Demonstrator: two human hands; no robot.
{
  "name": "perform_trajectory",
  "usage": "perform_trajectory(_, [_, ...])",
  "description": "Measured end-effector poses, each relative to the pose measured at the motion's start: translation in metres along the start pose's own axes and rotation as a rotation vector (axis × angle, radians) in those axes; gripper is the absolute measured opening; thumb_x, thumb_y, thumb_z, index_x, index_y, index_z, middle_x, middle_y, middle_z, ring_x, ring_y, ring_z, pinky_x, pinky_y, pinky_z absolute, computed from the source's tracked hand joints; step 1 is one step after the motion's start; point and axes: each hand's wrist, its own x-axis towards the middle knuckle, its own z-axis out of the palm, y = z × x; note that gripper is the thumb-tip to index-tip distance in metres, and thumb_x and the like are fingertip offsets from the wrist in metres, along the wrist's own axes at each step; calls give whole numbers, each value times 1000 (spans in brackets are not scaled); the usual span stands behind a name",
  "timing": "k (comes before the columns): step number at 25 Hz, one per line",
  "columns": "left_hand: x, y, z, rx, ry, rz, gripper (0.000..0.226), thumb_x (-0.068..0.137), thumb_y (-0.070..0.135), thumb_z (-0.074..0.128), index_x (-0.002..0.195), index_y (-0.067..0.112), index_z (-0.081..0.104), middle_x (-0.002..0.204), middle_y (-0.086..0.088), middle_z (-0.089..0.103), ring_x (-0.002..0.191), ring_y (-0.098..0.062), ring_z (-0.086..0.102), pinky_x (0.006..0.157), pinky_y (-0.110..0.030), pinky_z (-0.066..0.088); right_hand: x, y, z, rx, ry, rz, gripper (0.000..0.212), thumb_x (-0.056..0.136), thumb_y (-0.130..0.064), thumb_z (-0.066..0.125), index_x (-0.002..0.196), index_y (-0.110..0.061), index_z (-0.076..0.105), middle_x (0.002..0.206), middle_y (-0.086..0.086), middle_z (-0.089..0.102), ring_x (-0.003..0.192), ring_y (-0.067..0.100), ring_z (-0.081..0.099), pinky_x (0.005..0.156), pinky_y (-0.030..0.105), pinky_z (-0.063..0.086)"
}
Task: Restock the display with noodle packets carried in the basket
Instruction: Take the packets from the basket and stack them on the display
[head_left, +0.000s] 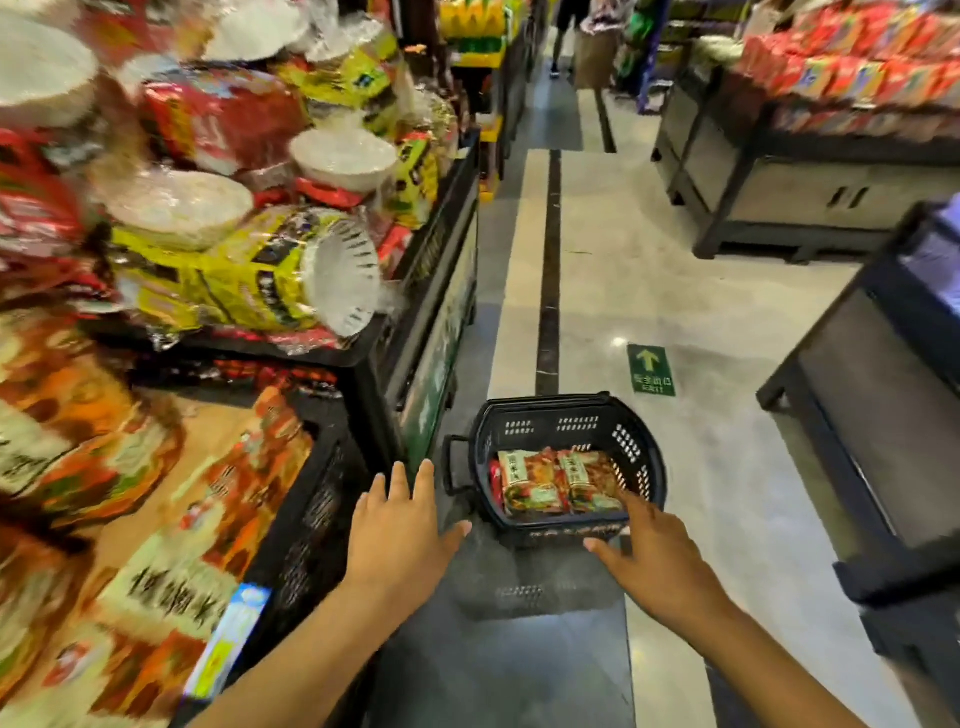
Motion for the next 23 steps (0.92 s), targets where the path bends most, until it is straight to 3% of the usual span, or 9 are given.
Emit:
perform_trajectory(6, [102, 56, 31, -33, -78, 46, 89, 94, 68, 35, 157, 14, 4, 163, -13, 18, 150, -29, 18, 120, -41, 22, 81, 52, -16, 27, -54, 76, 68, 93, -51, 56, 149, -24, 28, 148, -1, 43, 134, 25, 40, 105, 33, 39])
perform_trajectory(12, [263, 129, 91, -102, -90, -71, 88, 94, 66, 38, 156, 11, 9, 161, -12, 24, 148, -28, 24, 119, -37, 24, 249, 159, -16, -43, -92, 134, 72, 91, -57, 53, 149, -23, 29, 147, 4, 45, 131, 28, 44, 103, 37, 41])
perform_trajectory(16, [341, 145, 182, -177, -87, -182, 84, 93, 66, 41, 154, 13, 18, 154, -10, 38, 141, -28, 36, 112, -41, 35, 343, 209, 40, -54, -137, 160, 71, 90, -54, 58, 147, -17, 35, 140, 8, 53, 125, 28, 50, 99, 36, 44])
perform_trajectory(23, [428, 132, 373, -242, -151, -223, 85, 92, 64, 44, 154, 11, 18, 152, -14, 40, 140, -29, 36, 111, -38, 31, 454, 283, 216, 41, -226, 164, 76, 88, -53, 62, 144, -10, 35, 134, 15, 55, 122, 33, 51, 100, 40, 44])
